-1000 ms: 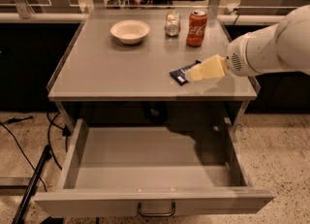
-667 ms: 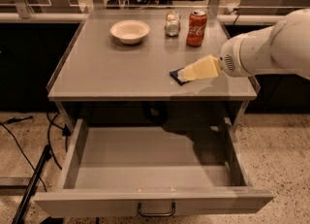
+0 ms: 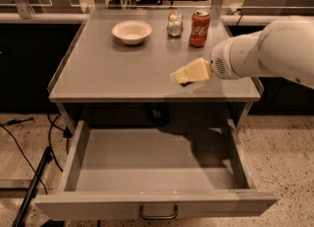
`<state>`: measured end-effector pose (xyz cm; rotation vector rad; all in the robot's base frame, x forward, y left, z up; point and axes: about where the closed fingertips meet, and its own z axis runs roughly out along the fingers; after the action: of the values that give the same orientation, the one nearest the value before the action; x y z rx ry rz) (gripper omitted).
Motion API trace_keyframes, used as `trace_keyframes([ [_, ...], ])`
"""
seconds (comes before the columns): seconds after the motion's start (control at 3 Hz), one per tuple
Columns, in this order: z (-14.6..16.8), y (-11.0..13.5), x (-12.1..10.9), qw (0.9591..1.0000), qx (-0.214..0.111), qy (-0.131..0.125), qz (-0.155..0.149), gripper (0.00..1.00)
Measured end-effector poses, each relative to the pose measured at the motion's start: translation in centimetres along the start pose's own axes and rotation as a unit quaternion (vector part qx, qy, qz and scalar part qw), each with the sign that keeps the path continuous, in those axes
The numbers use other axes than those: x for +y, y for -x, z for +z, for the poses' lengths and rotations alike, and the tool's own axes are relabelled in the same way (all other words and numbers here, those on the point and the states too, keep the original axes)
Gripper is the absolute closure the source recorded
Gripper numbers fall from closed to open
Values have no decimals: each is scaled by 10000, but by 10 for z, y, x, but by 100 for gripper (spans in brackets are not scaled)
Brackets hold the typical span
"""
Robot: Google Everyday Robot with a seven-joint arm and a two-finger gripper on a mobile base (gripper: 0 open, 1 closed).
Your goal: Place rxbar blueberry into top drawer
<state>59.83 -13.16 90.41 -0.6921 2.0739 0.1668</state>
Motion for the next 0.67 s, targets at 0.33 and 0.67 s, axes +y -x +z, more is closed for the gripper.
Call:
trace_keyframes([
  [0.33,12,1,1,10000,25,-61,-61,0],
  [0.67,26,1,-1,9998,117,-124,-62,0],
])
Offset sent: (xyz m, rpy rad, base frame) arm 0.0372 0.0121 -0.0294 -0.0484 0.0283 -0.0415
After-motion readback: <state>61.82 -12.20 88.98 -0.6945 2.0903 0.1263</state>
